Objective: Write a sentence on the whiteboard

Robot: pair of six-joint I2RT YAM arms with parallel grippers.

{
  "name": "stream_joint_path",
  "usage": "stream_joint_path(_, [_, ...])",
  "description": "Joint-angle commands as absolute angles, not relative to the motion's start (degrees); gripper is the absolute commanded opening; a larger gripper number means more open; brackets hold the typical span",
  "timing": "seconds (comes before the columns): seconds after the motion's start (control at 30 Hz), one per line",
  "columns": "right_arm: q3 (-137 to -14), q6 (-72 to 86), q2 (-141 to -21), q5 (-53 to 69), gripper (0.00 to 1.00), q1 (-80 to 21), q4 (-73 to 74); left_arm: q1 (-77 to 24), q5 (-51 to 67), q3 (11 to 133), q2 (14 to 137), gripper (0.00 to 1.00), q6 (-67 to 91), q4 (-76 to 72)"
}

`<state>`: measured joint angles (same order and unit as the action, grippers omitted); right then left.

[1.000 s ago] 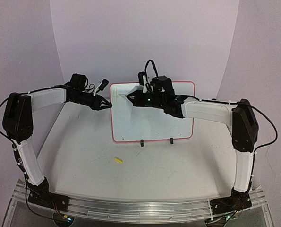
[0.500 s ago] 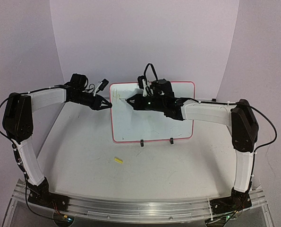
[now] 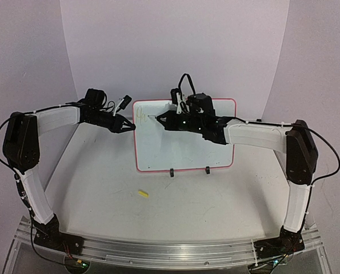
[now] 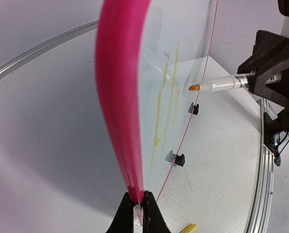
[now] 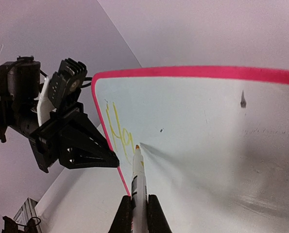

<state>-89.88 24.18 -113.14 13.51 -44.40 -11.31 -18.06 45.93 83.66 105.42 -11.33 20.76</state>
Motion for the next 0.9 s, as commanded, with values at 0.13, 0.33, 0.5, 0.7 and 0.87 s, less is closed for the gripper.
stream_joint_path(0.13, [-90.7,24.1,-110.2,14.9,0.00,-44.0,-14.8,-18.2,45.0,84.0,102.0,0.00,-12.7,19.9])
stream_joint_path(0.33, [-92.3,24.6,-112.2,13.8,0.00,-44.0,-13.2,-18.2,44.9,84.0,102.0,0.00,-12.6,19.9])
stream_joint_path(0.5, [-93.5,24.6,-113.5,12.7,0.00,-44.0,-12.1,-18.2,44.9,84.0,102.0,0.00,-12.7,19.9])
stream_joint_path(0.7, [-93.8,24.7,-114.3,10.9,0.00,-44.0,-10.6,-18.2,44.9,83.9,101.9,0.00,-12.7,19.9])
stream_joint_path(0.87, [-92.9,24.9,-114.4,10.6,0.00,-44.0,-9.8,-18.2,44.9,83.9,101.9,0.00,-12.7,19.9])
